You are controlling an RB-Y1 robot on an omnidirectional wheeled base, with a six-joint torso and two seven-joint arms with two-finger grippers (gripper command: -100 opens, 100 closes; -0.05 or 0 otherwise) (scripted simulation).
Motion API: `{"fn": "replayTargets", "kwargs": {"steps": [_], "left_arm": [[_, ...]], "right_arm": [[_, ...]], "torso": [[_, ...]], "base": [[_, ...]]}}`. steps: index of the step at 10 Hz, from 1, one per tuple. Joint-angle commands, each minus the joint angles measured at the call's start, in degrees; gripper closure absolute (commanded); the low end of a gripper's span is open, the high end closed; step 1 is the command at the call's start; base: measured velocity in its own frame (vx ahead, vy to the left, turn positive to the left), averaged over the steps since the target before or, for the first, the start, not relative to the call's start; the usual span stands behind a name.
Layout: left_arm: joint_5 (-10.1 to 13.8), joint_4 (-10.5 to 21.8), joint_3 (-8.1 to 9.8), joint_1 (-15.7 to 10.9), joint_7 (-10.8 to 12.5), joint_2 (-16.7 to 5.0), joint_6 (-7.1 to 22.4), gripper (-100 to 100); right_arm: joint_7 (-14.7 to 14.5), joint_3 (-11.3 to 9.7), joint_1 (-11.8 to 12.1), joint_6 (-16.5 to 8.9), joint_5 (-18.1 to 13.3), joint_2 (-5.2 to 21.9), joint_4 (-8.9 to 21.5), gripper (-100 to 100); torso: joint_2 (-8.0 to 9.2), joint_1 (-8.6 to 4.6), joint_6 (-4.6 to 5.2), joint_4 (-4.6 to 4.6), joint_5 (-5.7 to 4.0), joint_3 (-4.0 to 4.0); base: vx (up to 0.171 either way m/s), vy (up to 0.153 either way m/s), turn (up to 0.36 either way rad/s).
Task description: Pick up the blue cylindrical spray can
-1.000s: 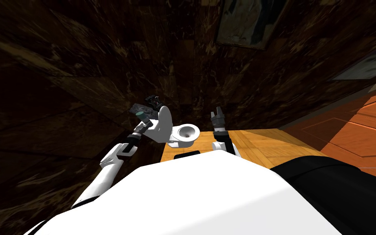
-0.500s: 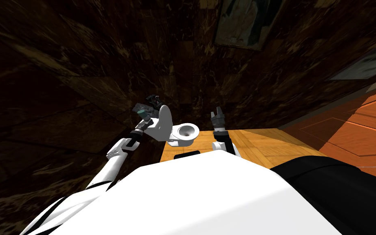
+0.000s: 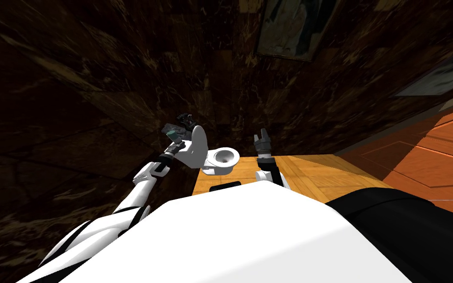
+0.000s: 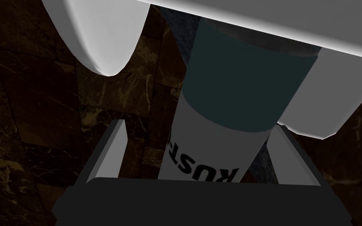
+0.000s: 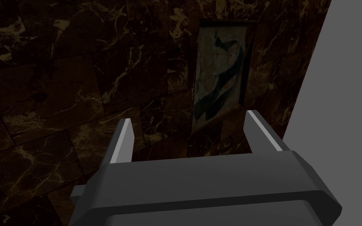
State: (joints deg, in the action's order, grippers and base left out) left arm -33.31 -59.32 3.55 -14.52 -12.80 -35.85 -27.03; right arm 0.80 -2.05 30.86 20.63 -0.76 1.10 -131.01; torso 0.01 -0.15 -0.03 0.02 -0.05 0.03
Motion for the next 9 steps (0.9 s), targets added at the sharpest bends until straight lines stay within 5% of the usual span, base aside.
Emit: {"fn": "replayTargets", "kwargs": {"steps": [1, 2, 3, 6, 8, 9], "left_arm": [[0.05, 2.86, 0.09, -2.2, -0.01, -0.14, -0.26, -100], [0.05, 4.5, 0.09, -2.2, -0.01, -0.14, -0.26, -100], [-1.17, 6.09, -1.12, -4.57, 0.18, -0.24, -2.35, -100], [-1.17, 11.67, -1.12, -10.03, 0.18, -0.24, -2.35, -100], [-1.17, 14.08, -1.12, -10.56, 0.18, -0.24, -2.35, -100], [-2.39, 16.14, -2.33, -13.23, 0.38, -0.34, -4.45, -100]], "right_arm": [[0.0, 0.0, 0.0, 0.0, 0.0, 0.0, 0.0, 0], [0.0, 0.0, 0.0, 0.0, 0.0, 0.0, 0.0, 0], [0.0, 0.0, 0.0, 0.0, 0.0, 0.0, 0.0, 0], [0.0, 0.0, -0.01, 0.0, 0.0, 0.0, 0.0, 0], [0.0, 0.0, 0.0, 0.0, 0.0, 0.0, 0.0, 0], [0.0, 0.0, 0.01, 0.0, 0.0, 0.0, 0.0, 0]], "torso": [[0.0, 0.0, 0.0, 0.0, 0.0, 0.0], [-0.1, 0.03, -0.01, -0.03, 0.01, -0.06], [-0.13, 0.04, -0.02, -0.04, 0.02, -0.08], [0.19, -0.1, 0.0, 0.05, -0.03, 0.11], [-0.07, -0.02, -0.01, -0.01, 0.0, -0.04], [-0.12, -0.01, -0.01, -0.03, 0.0, -0.07]], "base": [[0.005, 0.011, -0.003], [0.01, 0.006, -0.002], [-0.087, -0.019, 0.046], [-0.071, -0.019, 0.002], [0.009, 0.004, -0.001], [-0.079, 0.002, 0.04]]}}
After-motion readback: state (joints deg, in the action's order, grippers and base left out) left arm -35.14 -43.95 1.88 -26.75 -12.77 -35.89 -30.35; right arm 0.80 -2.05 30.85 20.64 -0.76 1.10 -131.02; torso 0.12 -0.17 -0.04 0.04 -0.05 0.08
